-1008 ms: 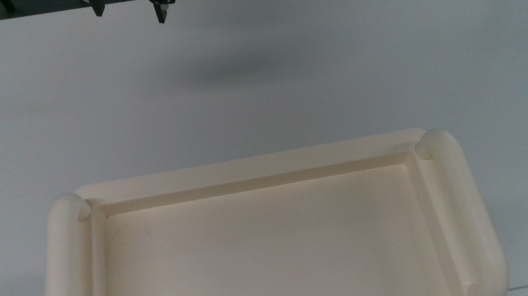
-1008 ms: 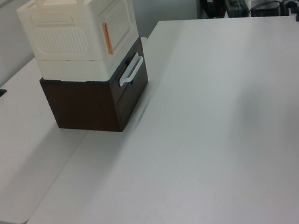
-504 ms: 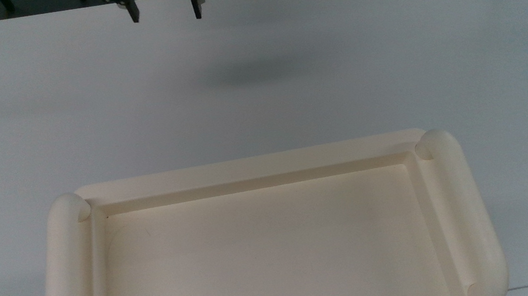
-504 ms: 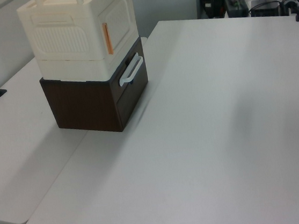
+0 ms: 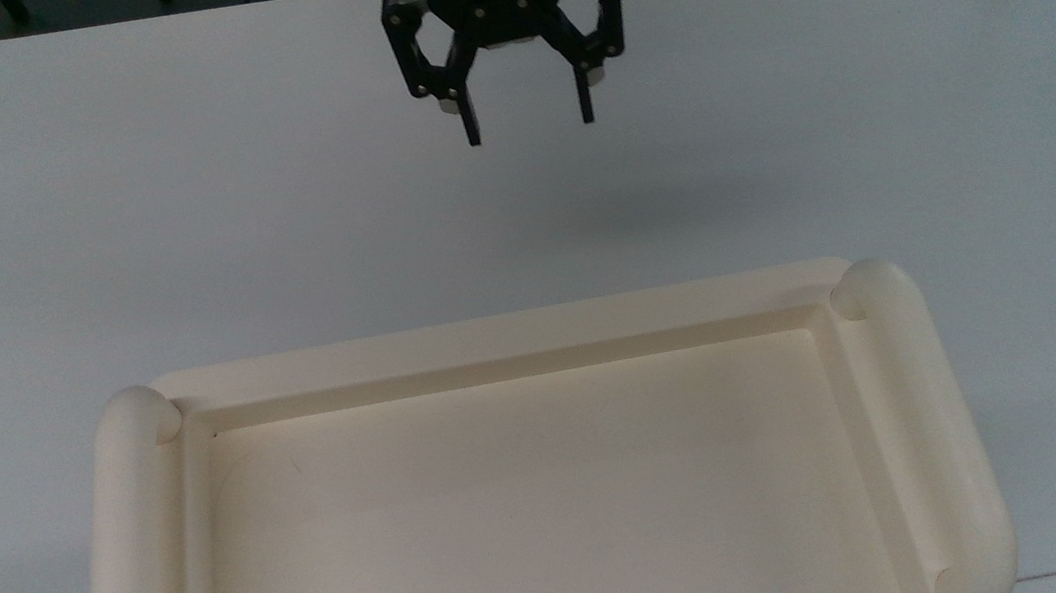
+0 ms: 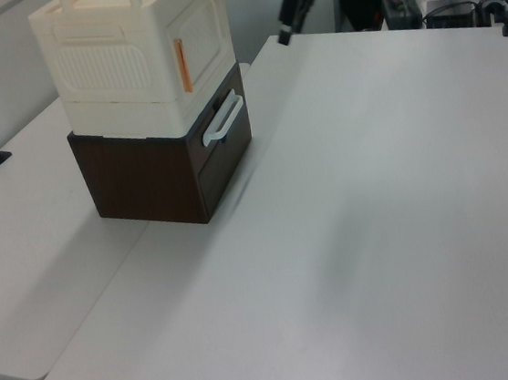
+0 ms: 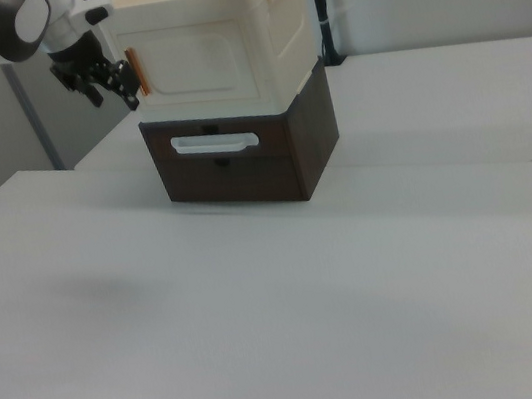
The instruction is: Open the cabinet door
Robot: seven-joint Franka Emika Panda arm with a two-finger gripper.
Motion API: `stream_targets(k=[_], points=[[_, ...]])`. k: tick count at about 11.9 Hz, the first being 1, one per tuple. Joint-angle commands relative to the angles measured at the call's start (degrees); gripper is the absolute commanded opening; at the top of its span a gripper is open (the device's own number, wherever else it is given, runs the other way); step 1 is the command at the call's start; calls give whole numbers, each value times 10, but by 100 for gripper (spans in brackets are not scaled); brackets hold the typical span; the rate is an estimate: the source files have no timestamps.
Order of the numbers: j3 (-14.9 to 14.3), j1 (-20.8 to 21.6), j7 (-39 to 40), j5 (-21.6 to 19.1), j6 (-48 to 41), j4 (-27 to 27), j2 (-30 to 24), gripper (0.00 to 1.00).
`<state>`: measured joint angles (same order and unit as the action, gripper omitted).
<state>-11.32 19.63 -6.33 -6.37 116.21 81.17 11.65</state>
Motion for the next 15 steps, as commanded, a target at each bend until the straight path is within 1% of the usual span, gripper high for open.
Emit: stream_targets(k=[1,2,3,4,6,7,8,9,10,11,12,13,15], points=[[-24,61,-67,37,166,-57,77,77],[-29,73,-101,78,216,-57,93,75],[-42,87,-133,111,251,-63,114,75],[-55,93,-157,131,269,-85,141,75],[-70,95,-166,138,291,-114,175,75],[-84,95,-166,138,312,-119,189,72],[-88,95,-165,138,327,-119,194,69],[-89,95,-164,141,342,-119,198,67],[-89,95,-164,141,344,-120,203,63],[-89,101,-164,141,344,-119,203,55],[-89,104,-164,141,345,-120,203,50],[-89,104,-164,141,346,-120,204,47],[-89,107,-164,142,349,-120,204,47]])
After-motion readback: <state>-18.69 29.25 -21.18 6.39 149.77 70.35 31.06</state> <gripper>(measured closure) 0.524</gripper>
